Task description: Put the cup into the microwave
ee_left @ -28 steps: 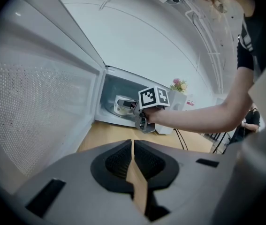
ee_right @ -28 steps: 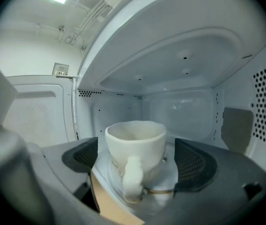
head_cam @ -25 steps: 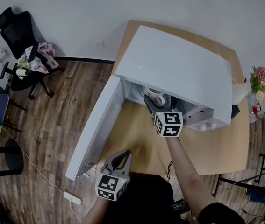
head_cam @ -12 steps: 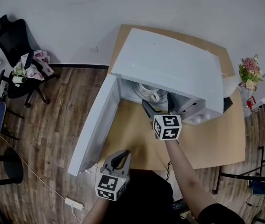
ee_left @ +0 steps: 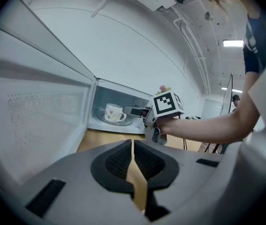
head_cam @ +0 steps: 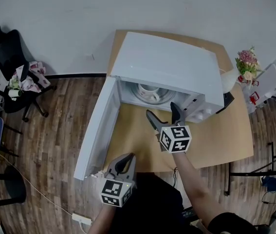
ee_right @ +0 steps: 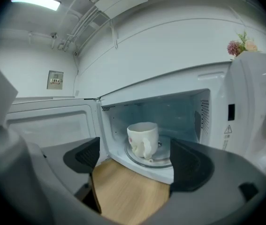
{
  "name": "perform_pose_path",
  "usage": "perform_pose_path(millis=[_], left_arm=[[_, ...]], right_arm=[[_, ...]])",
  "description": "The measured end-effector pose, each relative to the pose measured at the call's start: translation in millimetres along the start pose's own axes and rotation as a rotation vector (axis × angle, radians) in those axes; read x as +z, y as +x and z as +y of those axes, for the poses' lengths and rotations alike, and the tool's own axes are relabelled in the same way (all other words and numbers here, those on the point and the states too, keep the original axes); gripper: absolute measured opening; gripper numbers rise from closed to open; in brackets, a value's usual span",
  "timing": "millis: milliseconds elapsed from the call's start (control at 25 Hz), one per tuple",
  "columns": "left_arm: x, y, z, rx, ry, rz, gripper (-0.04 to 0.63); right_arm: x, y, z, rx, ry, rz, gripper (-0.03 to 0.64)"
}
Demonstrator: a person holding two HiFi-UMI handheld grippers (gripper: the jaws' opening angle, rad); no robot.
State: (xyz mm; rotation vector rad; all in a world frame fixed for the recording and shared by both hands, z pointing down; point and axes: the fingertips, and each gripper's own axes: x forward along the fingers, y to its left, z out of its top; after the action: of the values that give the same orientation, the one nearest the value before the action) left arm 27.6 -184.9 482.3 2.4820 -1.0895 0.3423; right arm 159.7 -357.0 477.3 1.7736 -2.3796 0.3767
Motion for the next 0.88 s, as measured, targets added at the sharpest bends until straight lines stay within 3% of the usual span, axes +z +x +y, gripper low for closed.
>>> perform_pose_path(millis=[440,480,520,560,600,880], left_arm=[[9,0,-7,-0.067,0.045,-0.019,0.015],[10,1,-8,-0.073,0.049,-0.021,0.015],[12,2,-8,-0.079,0.052,-0.024,0.015],[15,2,-9,-0.085,0.057,-0.029,0.015],[17,3,-10,-0.091,0.063,-0.033,0.015],[42,19,-17,-0.125,0.106,-0.064,0.015]], right_arm=[[-5,-65,4,-0.034,0.093,0.006,0.446],[-4,-71,2,-0.054,0.101,-0.002,0.42],[-3,-78,-2,-0.086,0.107,-0.015,0.343],[-1,-84,-6,-0.121,0.113,-0.031,0.205],[1,-90,-8,-0.145,0.119,-0.046,0.12],[11,-119,-20,-0.189,0.123,-0.094,0.029]])
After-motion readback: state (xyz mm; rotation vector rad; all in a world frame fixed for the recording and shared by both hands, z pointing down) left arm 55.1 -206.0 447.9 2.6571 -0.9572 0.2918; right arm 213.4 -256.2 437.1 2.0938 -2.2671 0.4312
